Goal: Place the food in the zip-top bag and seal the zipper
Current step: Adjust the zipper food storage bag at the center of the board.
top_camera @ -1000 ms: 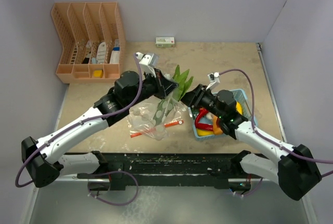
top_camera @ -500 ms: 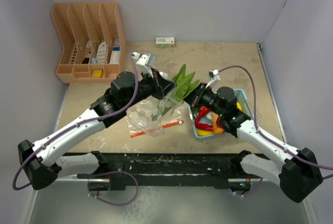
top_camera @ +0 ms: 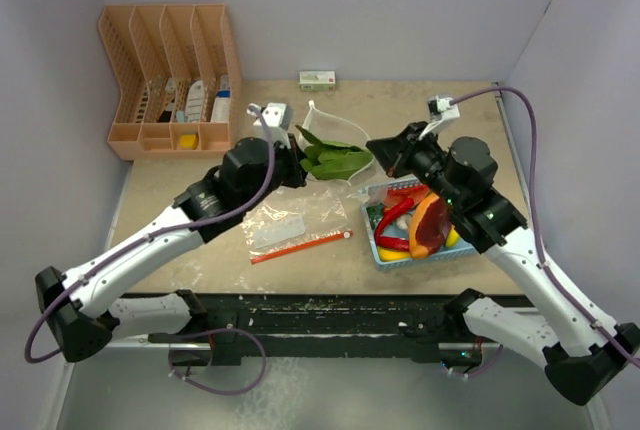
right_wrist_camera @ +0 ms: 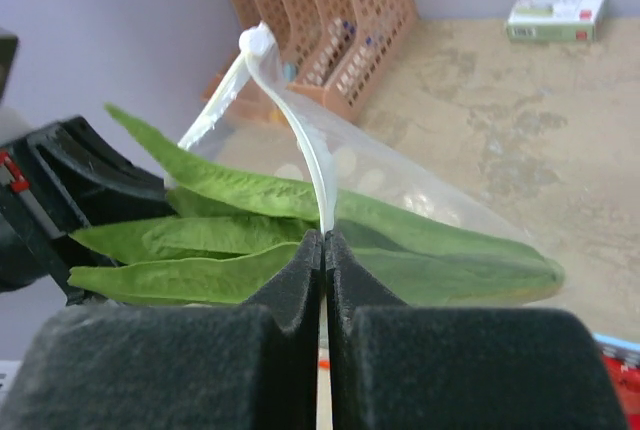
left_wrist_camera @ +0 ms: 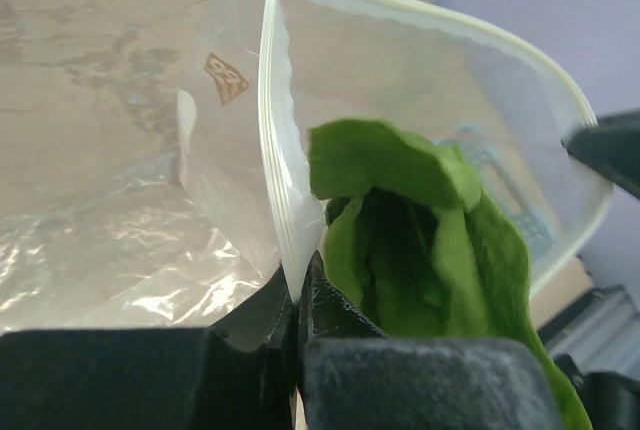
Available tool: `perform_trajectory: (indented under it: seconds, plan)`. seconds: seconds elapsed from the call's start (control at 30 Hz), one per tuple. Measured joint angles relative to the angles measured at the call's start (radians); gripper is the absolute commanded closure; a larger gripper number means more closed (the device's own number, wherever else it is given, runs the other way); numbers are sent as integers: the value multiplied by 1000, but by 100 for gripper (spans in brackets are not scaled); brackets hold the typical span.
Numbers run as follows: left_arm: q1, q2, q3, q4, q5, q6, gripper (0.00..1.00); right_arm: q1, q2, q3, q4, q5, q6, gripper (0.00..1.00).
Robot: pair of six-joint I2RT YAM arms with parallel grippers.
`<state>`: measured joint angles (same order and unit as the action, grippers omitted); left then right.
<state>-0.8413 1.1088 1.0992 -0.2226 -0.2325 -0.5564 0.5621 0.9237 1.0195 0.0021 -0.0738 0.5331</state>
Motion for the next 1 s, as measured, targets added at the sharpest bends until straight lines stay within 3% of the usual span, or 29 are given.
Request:
perform_trajectory:
  seconds: [0.2,0.43,0.7,0.83,1.0]
  plan:
    - [-1,192,153,-109,-100,66,100,0,40,-2,-112,13,-25,100]
    - [6,329,185,-150,-98,108,100,-1,51,134,-219,4,-63,100]
    - [8,345,331,-206,-166,202,100,2,82,293,-258,14,-132,100]
    - [10,339,452,-242,-169,249,100,0,106,306,-258,30,-142,100]
    - [11,248,461,-212,-174,322,100,0,177,269,-242,14,-139,100]
